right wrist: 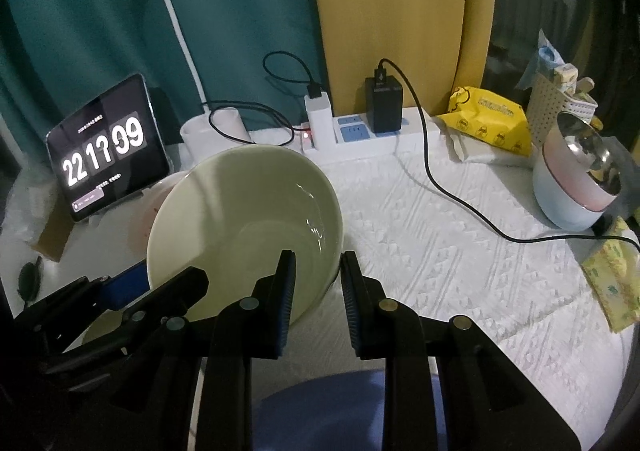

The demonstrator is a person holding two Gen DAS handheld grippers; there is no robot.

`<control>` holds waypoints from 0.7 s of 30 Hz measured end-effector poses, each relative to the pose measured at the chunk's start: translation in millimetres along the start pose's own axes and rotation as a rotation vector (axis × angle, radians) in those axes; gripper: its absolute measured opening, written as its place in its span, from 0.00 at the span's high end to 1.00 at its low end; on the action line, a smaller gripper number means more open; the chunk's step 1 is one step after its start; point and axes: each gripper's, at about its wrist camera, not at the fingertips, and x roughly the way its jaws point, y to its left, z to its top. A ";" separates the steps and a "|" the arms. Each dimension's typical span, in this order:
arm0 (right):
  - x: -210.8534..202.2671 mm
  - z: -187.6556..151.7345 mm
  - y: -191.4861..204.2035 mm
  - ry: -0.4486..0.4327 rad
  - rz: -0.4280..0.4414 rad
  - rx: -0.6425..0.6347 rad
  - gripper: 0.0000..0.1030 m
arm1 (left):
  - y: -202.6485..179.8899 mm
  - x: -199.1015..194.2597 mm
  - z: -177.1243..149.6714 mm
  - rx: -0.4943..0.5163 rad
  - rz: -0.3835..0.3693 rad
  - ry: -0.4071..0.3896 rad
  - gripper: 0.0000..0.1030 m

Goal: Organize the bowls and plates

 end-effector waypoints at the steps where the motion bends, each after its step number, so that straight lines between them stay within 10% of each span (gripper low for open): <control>1: -2.9 -0.5 0.3 -0.004 0.001 -0.001 0.76 | -1.0 -3.1 -0.7 0.003 0.001 -0.006 0.64; 21: -58.3 -20.0 -0.2 -0.067 0.002 0.002 0.76 | -24.1 -51.9 -20.6 0.044 -0.005 -0.089 0.64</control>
